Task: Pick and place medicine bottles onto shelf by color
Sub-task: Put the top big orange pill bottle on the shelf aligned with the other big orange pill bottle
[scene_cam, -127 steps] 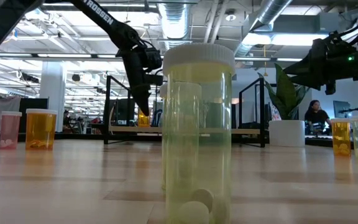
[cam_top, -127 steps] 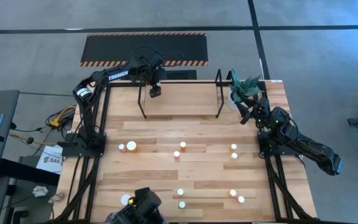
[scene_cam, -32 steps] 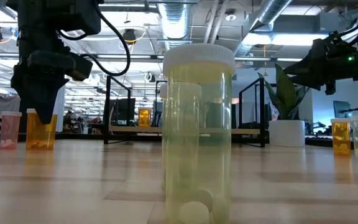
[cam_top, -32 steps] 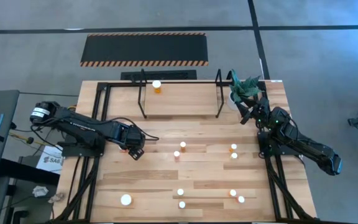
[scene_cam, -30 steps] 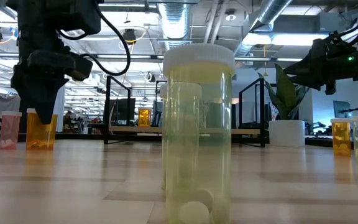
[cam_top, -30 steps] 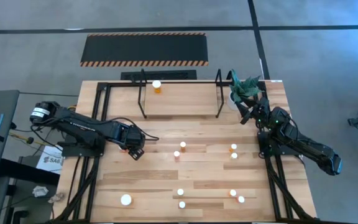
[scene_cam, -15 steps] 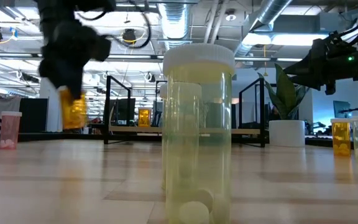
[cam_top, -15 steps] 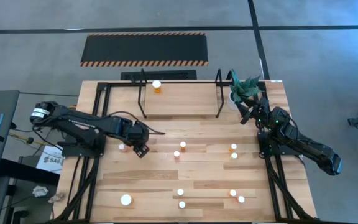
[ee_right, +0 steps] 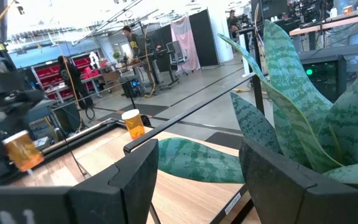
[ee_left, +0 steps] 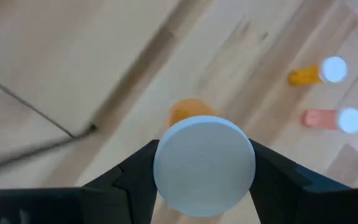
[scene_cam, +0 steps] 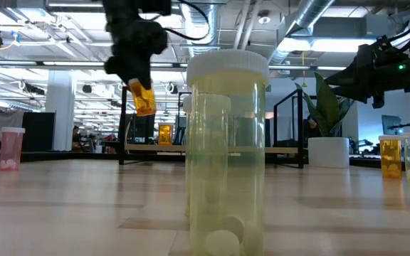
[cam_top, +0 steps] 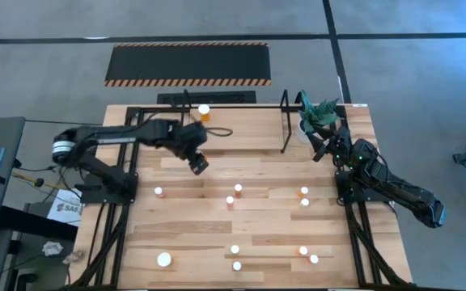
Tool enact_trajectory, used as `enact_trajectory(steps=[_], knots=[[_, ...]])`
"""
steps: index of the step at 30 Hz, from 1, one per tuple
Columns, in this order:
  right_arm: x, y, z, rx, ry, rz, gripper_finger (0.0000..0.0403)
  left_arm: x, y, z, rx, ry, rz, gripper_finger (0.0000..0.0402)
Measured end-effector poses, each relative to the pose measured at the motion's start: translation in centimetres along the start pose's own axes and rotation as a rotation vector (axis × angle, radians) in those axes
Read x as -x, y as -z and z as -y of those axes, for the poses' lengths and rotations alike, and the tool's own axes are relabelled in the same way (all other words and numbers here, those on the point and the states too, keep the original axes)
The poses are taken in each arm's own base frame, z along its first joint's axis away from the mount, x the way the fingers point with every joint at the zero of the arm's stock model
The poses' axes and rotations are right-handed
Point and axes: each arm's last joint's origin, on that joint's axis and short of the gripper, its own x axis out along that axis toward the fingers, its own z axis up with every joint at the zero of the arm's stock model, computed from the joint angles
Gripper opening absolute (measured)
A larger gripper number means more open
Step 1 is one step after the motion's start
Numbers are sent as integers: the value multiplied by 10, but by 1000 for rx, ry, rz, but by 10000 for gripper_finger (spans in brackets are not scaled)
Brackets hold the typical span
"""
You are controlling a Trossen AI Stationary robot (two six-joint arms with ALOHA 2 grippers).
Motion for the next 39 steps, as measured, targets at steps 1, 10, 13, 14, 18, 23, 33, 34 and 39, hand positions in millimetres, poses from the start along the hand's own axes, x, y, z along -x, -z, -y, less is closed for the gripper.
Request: enact_trajectory(steps=[1, 10, 13, 14, 18, 23, 33, 34, 39], knots=[[0, 0, 0, 0, -1, 1, 249, -1, -9, 0, -20, -11, -10, 192], [0, 0, 0, 0, -1, 0, 249, -15, -68, -28, -133, -86, -59, 192], [0, 0, 0, 0, 0, 0, 249, -25, -76, -46, -87, -74, -83, 192], [0, 0, 0, 0, 0, 0, 249, -28, -77, -52, -72, -76, -89, 192], [0, 0, 0, 0, 0, 1, 249, -34, -82, -67, -35, -87, -90, 192], [0, 0, 0, 0, 0, 0, 249, -39, -87, -80, -3, -105, -76, 192], [0, 0, 0, 0, -1, 2, 249, -55, -91, -91, 6, -165, -109, 192], [0, 0, 0, 0, 0, -2, 249, -55, -91, -91, 5, -175, -104, 192], [0, 0, 0, 0, 0, -1, 249, -56, -92, -95, 13, -199, -97, 192]])
